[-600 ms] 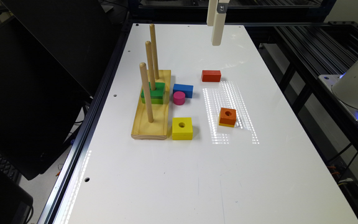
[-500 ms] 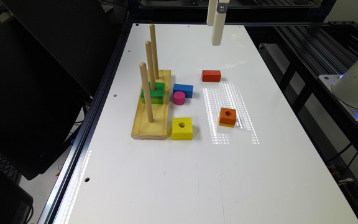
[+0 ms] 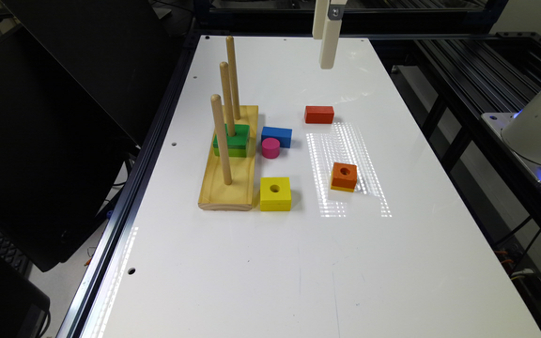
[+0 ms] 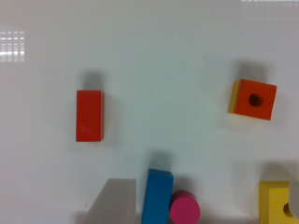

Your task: Pick up yellow block.

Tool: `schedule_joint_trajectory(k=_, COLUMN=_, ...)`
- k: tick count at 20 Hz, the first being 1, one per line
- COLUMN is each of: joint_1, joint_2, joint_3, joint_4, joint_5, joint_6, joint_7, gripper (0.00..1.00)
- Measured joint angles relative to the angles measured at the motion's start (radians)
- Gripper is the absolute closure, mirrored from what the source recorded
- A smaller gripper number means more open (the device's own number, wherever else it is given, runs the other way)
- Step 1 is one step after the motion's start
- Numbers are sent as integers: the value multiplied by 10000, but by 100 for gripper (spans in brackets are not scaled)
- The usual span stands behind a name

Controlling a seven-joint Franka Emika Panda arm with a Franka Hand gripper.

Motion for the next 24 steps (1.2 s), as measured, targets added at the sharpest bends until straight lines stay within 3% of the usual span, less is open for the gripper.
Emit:
schedule_joint_trajectory(k=10, joint_1=1, joint_2=0, joint_3=3, joint_4=0, joint_5=0, joint_6=1, joint_7=0, gripper=0)
schedule_joint_trajectory(k=20, joint_1=1, joint_2=0, joint_3=102, joint_4=28, joint_5=4, joint_6=10, joint_7=16, gripper=0)
schedule_joint_trajectory(k=22, joint_1=7, joint_2=27, joint_3=183, joint_4=87, joint_5=38, joint_6=35, joint_7=63, gripper=0)
schedule_joint_trajectory(k=24, joint_1=8, joint_2=133, joint_3=381, joint_4=226, joint_5=47, joint_6=56, joint_7=260, gripper=0)
